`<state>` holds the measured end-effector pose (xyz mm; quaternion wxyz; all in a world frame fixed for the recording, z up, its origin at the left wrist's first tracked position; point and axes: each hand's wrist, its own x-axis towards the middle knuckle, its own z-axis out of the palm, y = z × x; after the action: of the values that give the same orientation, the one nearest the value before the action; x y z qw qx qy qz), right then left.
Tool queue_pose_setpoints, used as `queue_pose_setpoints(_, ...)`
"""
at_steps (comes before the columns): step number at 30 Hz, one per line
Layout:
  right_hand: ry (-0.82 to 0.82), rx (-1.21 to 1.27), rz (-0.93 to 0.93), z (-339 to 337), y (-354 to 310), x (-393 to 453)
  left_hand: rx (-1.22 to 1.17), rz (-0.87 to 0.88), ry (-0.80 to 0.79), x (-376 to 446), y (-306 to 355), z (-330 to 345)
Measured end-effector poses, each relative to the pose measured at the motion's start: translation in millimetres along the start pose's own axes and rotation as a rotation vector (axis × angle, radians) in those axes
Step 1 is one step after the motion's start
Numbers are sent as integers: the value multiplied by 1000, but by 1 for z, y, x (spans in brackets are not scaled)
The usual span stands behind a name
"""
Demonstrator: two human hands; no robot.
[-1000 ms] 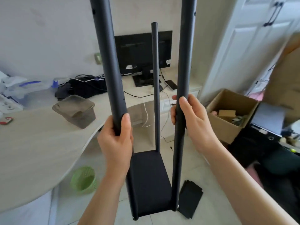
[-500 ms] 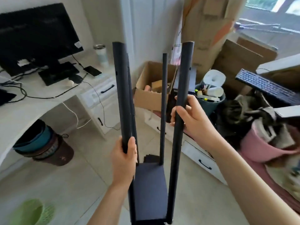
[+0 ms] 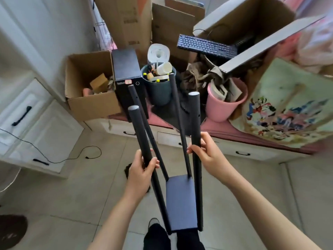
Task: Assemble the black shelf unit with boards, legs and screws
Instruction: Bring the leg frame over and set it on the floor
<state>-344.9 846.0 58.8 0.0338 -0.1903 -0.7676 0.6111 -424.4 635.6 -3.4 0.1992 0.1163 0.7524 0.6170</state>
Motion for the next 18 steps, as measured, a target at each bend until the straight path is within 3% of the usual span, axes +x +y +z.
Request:
queue_pose_setpoints(10,64,-200,265,-93,108,-7,220,-119,-275,47,-23,98)
queue_pose_setpoints(18,93,-86,362,-132,211,32,323,-254,-173,73,-91,184)
